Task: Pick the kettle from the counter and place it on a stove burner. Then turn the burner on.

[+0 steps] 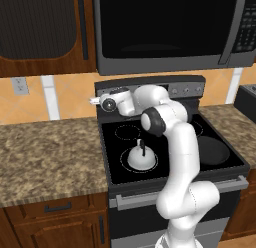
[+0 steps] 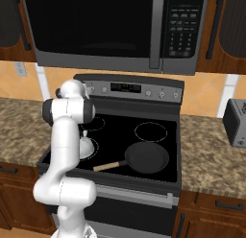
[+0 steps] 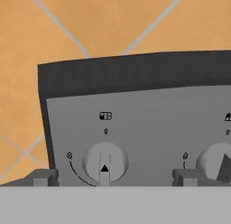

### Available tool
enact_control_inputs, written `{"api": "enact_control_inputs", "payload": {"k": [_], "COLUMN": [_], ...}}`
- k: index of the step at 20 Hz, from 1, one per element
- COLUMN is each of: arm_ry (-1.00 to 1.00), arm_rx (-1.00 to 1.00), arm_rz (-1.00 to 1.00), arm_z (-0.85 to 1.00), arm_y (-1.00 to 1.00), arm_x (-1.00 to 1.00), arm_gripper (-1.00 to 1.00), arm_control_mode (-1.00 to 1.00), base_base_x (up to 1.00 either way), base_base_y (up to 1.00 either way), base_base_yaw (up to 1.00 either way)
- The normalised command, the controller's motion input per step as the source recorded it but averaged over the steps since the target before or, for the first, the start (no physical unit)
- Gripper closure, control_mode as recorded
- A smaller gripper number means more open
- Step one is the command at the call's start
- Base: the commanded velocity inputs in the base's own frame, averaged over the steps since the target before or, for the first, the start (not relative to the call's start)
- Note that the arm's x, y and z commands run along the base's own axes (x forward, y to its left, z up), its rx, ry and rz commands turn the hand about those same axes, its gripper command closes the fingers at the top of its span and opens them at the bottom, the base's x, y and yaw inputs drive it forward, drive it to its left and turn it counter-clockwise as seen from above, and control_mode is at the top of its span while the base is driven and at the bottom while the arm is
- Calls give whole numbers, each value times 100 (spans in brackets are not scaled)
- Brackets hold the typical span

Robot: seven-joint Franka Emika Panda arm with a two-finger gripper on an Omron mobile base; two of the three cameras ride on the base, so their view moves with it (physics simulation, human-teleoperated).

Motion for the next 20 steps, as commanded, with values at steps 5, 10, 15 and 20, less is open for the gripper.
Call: {"api": "enact_control_inputs", "payload": {"k": [5, 10, 15, 20], "arm_ry": [-1, 0, 0, 0], "arm_rx": [0, 0, 0, 0], "arm_rz": [0, 0, 0, 0], "arm_z": [0, 0, 0, 0], "arm_y": [0, 0, 0, 0], "arm_x": [23, 3, 0, 0], "arm_gripper": [-100, -100, 100, 100], "arm_control_mode": [-100, -100, -100, -100], "base_base_x": [0, 0, 0, 0], "base_base_y": [0, 0, 0, 0], "base_base_yaw": [0, 0, 0, 0]}}
